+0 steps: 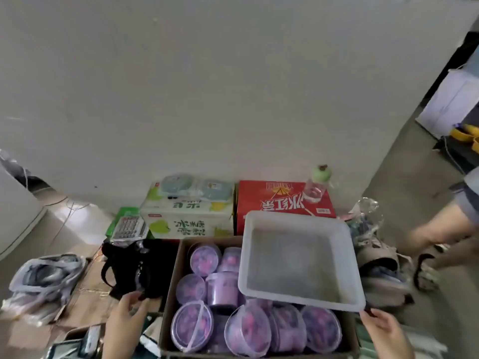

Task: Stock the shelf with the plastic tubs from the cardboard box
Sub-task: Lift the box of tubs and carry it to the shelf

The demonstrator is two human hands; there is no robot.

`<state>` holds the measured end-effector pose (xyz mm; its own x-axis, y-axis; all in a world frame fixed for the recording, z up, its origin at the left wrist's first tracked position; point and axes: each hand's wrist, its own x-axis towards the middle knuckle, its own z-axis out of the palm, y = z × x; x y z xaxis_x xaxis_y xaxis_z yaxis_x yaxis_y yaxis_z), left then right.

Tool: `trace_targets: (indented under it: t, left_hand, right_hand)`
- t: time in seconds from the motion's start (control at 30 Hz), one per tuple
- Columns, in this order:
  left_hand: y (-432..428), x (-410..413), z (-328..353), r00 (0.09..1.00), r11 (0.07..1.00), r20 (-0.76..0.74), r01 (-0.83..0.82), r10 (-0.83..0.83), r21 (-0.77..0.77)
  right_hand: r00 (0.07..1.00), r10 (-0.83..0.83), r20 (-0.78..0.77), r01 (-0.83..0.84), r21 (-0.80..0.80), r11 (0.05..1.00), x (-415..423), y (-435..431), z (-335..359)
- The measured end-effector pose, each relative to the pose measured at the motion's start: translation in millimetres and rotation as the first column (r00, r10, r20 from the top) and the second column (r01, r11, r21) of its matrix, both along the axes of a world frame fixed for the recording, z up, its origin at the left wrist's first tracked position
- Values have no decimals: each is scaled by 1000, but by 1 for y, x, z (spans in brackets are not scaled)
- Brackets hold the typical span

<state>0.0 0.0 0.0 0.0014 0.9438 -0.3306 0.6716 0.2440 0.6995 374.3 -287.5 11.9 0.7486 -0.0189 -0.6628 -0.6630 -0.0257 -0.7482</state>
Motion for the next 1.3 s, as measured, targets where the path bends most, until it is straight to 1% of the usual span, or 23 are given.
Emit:
trace_targets:
  t: [0.03, 0.07, 0.1, 0.13, 0.17, 0.2, 0.23, 0.27, 0.33, 0.37, 0.43, 0.5, 0.6, 0.67, 0.77, 0.83, 0.93, 1.0, 1.1, 1.17, 1.3]
  left_hand:
    - [4, 4, -13, 1000, 999, -5, 23, -23, 25]
    - [6, 8, -24, 999, 999, -34, 35, -34, 29]
    - [11, 9, -35, 999, 999, -20, 43, -43, -7]
    - [16, 14, -46, 1000, 999, 1, 26, -26, -48]
    - [21, 15, -63, 1000, 996, 11, 5, -4, -84]
    - [24, 16, -77, 1000, 993, -7, 1, -2, -122]
    - [28, 18, -87, 1000, 989, -22, 5, -9, -150]
    - [29, 20, -95, 1000, 983, -10, 1, -3, -182]
    - [31, 30, -101, 999, 978, 16, -47, 51, -202]
    - [30, 34, -103, 998, 975, 21, -61, 67, -215]
    - [28, 39, -103, 997, 970, 25, -69, 77, -232]
    - [25, 38, -109, 996, 963, 12, -86, 92, -254]
    - [27, 39, -119, 993, 954, -12, -120, 121, -275]
    - [29, 42, -121, 996, 962, -3, -89, 91, -259]
    - [38, 47, -124, 997, 970, -16, -82, 80, -230]
    - [43, 48, -126, 996, 974, -32, -90, 85, -209]
    - [43, 46, -128, 998, 982, -55, -46, 36, -184]
    - [42, 42, -128, 999, 982, -48, -21, 12, -185]
    - [44, 36, -132, 999, 977, -50, -26, 15, -214]
    - [45, 35, -137, 1000, 969, -21, -12, 7, -245]
    - [49, 34, -147, 1000, 956, 21, -6, 13, -294]
  right_hand:
    - [998, -27, -50, 29, 54, 998, 4, -3, -12]
    - [993, -97, -70, 101, 51, 994, 7, -4, -23]
    - [989, -105, -100, 111, 61, 992, 14, -7, -38]
    - [997, -55, -59, 55, 0, 998, 17, -6, -49]
    - [999, 27, 40, -23, -93, 995, 18, -10, -58]
    - [996, 38, 77, -26, -145, 989, 23, -8, -66]
    - [995, 67, 70, -56, -149, 987, 30, -8, -72]
    - [995, 94, 43, -89, -112, 990, 33, -4, -70]
    - [985, 165, 49, -164, -21, 986, 39, 4, -71]
    - [979, 188, 73, -187, -17, 982, 40, 7, -73]
    - [972, 183, 150, -184, -7, 983, 41, 17, -70]
    - [965, 138, 223, -139, -13, 990, 44, 25, -66]
    - [946, 148, 287, -154, -2, 988, 49, 42, -51]
    - [941, 152, 301, -169, 32, 985, 55, 62, -36]
    - [925, 193, 326, -210, 20, 977, 61, 90, -17]
    - [922, 178, 343, -194, 11, 981, 59, 96, -13]
    - [922, 144, 360, -162, 20, 987, 51, 100, -9]
    - [924, 112, 366, -144, 62, 988, 45, 112, -3]
    - [930, 68, 362, -136, 165, 977, 39, 134, 13]
    - [926, 55, 373, -146, 219, 965, 36, 142, 22]
    - [871, 89, 483, -226, 231, 946, 37, 169, 37]
